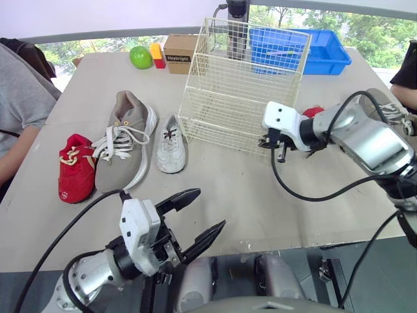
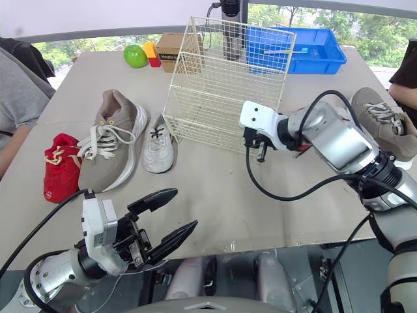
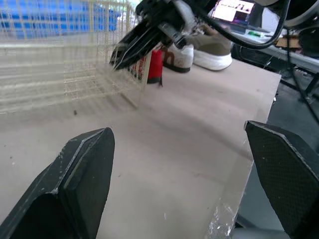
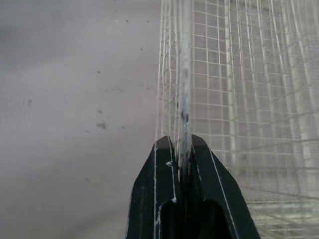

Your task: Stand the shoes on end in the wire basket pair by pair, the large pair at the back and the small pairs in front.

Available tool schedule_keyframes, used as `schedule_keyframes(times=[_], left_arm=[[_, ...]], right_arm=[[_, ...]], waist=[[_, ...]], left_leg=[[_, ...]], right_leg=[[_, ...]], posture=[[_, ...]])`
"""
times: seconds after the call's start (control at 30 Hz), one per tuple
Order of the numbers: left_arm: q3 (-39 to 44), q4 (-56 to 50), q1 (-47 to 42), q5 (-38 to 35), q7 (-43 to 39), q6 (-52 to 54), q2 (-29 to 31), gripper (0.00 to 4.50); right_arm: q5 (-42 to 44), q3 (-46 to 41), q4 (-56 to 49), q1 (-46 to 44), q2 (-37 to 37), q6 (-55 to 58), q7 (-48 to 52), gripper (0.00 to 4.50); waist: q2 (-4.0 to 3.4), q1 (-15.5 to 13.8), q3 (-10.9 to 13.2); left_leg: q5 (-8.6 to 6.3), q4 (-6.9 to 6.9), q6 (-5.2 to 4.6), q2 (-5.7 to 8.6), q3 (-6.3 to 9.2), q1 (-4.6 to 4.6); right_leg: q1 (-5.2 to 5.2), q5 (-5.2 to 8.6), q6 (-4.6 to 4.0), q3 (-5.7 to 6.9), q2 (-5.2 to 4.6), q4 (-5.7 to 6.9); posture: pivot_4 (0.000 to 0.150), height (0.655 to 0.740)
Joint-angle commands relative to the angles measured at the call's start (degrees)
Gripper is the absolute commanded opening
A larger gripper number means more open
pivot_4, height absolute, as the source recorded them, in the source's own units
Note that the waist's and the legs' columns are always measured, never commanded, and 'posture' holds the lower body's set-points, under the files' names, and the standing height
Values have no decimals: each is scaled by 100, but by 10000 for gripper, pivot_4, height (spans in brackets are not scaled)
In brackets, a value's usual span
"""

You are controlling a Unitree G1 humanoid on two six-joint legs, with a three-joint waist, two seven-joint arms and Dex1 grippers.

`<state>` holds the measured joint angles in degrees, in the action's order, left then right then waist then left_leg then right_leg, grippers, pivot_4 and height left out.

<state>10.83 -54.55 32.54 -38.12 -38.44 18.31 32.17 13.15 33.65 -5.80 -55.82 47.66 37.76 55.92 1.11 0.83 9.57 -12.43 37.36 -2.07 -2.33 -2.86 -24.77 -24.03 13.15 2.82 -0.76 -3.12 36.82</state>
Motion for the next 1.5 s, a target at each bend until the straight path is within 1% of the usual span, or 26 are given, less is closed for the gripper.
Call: schedule_keyframes(times=[0.03,0.07,0.13,0.27,0.33,0.43,0.5,0.63,0.77,0.9,0.97,1.03,1.1,1.2,1.27,1.43,1.5], left_arm=[[171,-145,145,-17,-37,-223,-21,45000],[209,-59,118,-39,-60,-240,-18,45000],[238,296,-217,-81,-74,-198,26,45000],[355,830,-897,-256,-14,-53,102,45000],[448,968,-1088,-326,-45,-10,153,45000],[449,896,-1181,-474,-89,106,265,45000],[400,807,-1167,-540,-115,176,328,45000],[350,664,-1143,-612,-68,286,390,45000],[258,531,-1264,-648,82,438,417,45000],[226,434,-1455,-752,243,617,465,45000],[232,414,-1525,-806,299,688,494,45000],[228,412,-1559,-833,324,731,516,45000],[246,413,-1573,-859,324,761,529,45000],[232,442,-1636,-878,305,798,548,45000],[218,512,-1739,-905,270,825,577,45000],[207,661,-1827,-893,124,836,595,45000],[214,689,-1827,-912,70,833,590,45000]], right_arm=[[-608,-97,327,-3,223,-1128,557,387],[-714,-124,464,14,250,-1314,680,387],[-795,-233,641,73,310,-1616,962,387],[-823,-465,743,240,411,-1945,1397,387],[-807,-591,712,328,441,-1966,1554,387],[-716,-790,704,465,492,-2123,1856,387],[-823,-854,766,536,520,-2257,1946,387],[-1102,-947,1004,556,498,-2454,1929,387],[-1110,-1060,1089,612,473,-2674,1989,387],[-1011,-1151,805,678,390,-2269,2032,387],[-876,-1186,438,761,399,-1751,2106,387],[-864,-1212,93,834,370,-1103,1972,387],[-861,-1239,-88,857,331,-773,1908,387],[-807,-1272,-356,942,383,-595,1973,387],[-759,-1330,-537,963,325,-271,1866,387],[-730,-1336,-646,939,332,-259,1922,387],[-706,-1419,-622,897,251,-254,1808,6004]], waist=[[0,-1,1],[-1,-1,1],[-3,-6,2],[-6,-57,4],[-6,-60,4],[-5,-60,5],[-5,-69,5],[-5,-77,5],[-5,-113,5],[-5,-163,5],[-5,-162,5],[-5,-162,5],[-5,-159,5],[-5,-159,5],[-6,-158,5],[-6,-150,5],[-6,-149,5]], left_leg=[[0,0,0,0,0,0],[0,0,0,0,-1,0],[0,0,0,0,-1,2],[1,5,0,1,3,3],[1,6,0,2,3,2],[0,6,0,1,0,0],[0,5,0,1,2,0],[0,4,1,1,2,2],[1,7,1,2,4,7],[1,11,1,2,6,9],[1,11,1,2,5,9],[1,10,1,0,7,9],[1,9,1,0,9,8],[1,8,2,0,8,8],[1,8,1,0,9,8],[1,8,1,1,7,9],[1,8,1,1,7,9]], right_leg=[[0,0,0,0,0,-1],[0,0,0,0,0,-1],[0,0,0,-1,2,0],[7,0,-1,6,4,2],[8,0,0,3,2,2],[9,-1,1,0,1,-2],[9,0,1,3,1,-2],[10,0,1,4,1,-2],[18,-1,0,4,1,-1],[22,-1,0,5,1,0],[22,-1,0,4,1,0],[21,-1,0,5,0,0],[21,-1,0,8,1,0],[21,-1,0,9,2,0],[21,0,-1,12,2,0],[21,-1,0,10,3,0],[20,0,0,10,3,0]], posture=[[1500,7400],[1500,7400],[1500,7400],[1500,7400],[1500,7400],[1500,7400],[1500,7400],[1500,7400],[1500,7400],[1500,7400],[1500,7400],[1500,7400],[1500,7400],[1500,7400],[1500,7400],[1500,7400],[1500,7400]])
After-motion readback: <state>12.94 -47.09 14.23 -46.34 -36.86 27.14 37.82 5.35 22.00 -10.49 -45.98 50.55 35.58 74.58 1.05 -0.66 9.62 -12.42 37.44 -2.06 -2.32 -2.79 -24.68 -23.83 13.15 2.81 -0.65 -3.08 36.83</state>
